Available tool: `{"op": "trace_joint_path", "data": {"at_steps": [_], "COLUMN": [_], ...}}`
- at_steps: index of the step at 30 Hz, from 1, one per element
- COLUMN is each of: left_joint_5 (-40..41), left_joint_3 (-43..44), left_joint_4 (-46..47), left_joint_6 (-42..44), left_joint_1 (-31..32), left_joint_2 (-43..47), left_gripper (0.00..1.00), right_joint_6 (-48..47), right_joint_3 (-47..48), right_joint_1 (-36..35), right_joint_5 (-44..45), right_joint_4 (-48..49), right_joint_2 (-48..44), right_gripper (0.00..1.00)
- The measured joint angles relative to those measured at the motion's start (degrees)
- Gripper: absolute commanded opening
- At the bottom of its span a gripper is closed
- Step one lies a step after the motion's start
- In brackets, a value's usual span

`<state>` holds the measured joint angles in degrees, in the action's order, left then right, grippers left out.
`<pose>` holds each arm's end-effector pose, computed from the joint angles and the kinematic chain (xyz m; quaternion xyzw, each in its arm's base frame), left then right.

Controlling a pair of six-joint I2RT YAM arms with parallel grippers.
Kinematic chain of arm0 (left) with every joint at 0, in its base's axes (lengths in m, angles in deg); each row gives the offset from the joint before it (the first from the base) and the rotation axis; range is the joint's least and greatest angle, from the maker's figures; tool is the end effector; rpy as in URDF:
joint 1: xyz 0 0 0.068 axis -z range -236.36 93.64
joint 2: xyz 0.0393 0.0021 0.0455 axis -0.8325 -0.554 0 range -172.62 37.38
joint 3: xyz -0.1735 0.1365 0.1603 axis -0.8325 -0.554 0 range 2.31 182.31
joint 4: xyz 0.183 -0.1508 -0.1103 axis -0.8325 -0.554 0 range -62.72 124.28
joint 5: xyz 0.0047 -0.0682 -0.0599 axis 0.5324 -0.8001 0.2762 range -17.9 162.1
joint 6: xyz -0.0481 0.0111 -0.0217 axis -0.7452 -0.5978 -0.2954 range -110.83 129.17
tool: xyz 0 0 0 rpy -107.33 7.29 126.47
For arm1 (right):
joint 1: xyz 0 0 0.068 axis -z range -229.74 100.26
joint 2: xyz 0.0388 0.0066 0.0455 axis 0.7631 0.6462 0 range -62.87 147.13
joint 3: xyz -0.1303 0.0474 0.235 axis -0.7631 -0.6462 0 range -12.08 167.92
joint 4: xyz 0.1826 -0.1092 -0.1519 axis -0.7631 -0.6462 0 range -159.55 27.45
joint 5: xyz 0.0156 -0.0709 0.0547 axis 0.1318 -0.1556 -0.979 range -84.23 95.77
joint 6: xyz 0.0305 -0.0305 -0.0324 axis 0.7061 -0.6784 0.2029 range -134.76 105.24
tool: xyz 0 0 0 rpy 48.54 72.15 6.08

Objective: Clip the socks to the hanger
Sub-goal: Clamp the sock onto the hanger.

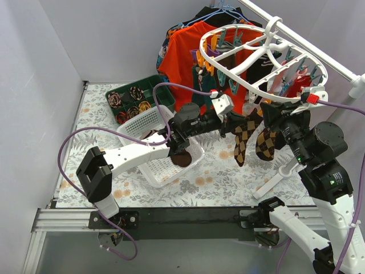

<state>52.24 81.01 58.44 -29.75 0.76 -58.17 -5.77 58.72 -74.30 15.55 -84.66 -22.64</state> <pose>0.2092 -0.3460 0.3764 0.2307 0.6220 -0.6259 0.4100 0.0997 0.0388 0.4763 -0.0241 0.6533 0.1645 0.7386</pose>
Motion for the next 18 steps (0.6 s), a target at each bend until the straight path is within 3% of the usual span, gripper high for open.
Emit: {"op": "trace_joint_path", "data": {"at_steps": [18], "left_joint_5": [1.0], "left_joint_3": [0.2], "left_joint_4": [-0.4], "left_joint_6": [-0.2], "left_joint_1": [0.0], "left_joint_2": [-2.6], "left_gripper": [0.0], "right_joint_6": [-0.2], "right_joint_3": [0.0], "right_joint_1": [-0.3], "right_joint_5": [0.2], "right_joint_4": [0.0], "right_joint_2": [-0.1], "right_gripper": [0.01]}}
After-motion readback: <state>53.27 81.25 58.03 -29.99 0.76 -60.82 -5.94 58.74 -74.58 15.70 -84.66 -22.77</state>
